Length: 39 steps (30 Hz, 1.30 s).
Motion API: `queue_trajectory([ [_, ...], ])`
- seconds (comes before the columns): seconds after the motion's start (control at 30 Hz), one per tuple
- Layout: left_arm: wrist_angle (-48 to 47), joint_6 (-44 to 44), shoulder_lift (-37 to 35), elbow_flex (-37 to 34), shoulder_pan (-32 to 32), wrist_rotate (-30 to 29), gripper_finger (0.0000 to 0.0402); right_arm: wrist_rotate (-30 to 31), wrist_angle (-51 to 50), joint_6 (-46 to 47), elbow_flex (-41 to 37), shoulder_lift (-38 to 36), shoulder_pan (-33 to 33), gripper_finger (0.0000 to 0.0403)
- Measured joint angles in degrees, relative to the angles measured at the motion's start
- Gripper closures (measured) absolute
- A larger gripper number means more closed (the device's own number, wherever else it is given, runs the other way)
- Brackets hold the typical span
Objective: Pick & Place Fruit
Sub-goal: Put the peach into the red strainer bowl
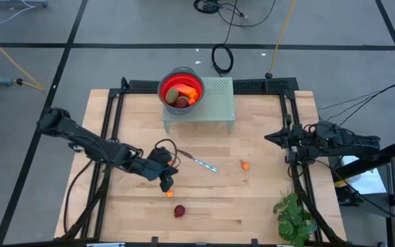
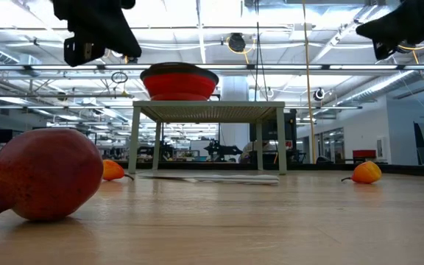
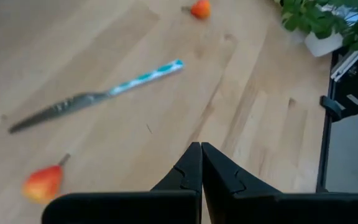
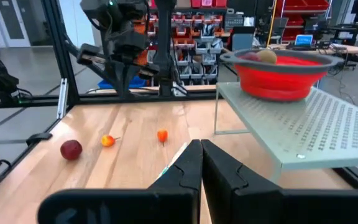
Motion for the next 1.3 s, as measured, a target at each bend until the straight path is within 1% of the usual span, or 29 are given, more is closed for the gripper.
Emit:
queue_trajectory([
  [0.13, -0.1, -4.0, 2.6, 0.8, 0.0, 1.1, 0.0400, 0.0, 4.0, 0.0, -3.3, 0.0, 0.0, 0.0403],
  [0.3, -0.2, -8.7, 3.7, 1.2, 0.0, 1.9, 0.0401, -0.1, 10.5, 0.2, -8.3, 0.0, 0.0, 0.0403],
  [0.57, -7.0, -16.9, 3.7, 1.2, 0.4, 1.9, 0.0401, -0.1, 20.5, 0.4, -15.6, 0.0, 0.0, 0.0403],
  [0.67, -10.3, -17.7, 4.0, 1.2, 1.4, 1.7, 0.0401, -0.1, 23.4, 0.2, -17.5, 0.0, 0.0, 0.0403],
  [0.73, -12.8, -15.4, 4.2, 1.2, 1.9, 0.1, 0.0401, -0.1, 24.4, -0.3, -18.5, 0.0, 0.0, 0.0403],
  [0.83, -14.0, -8.0, 5.0, 1.2, 3.0, -1.4, 0.0401, -0.1, 25.7, -1.0, -19.5, 0.0, 0.0, 0.0403],
  [0.9, -15.2, -1.9, 5.3, 1.2, 3.4, -1.1, 0.0401, -0.1, 25.8, -1.1, -19.7, 0.0, 0.0, 0.0403],
  [1.0, -14.1, 7.3, 5.8, 1.3, 3.8, -0.5, 0.0399, -0.1, 25.8, -1.2, -19.8, 0.0, 0.0, 0.0403],
  [1.17, -14.8, 21.7, 6.8, 1.2, 3.9, 0.7, 0.0401, 0.0, 25.8, -1.7, -19.8, 0.0, 0.0, 0.0403],
  [1.23, -16.2, 25.2, 7.4, 1.2, 4.1, 0.6, 0.0396, 0.0, 25.7, -1.7, -19.8, 0.0, 0.0, 0.0403],
  [1.3, -15.9, 26.8, 8.0, 1.2, 4.6, 0.4, 0.0387, 0.0, 25.5, -1.7, -19.8, 0.0, 0.0, 0.0403],
])
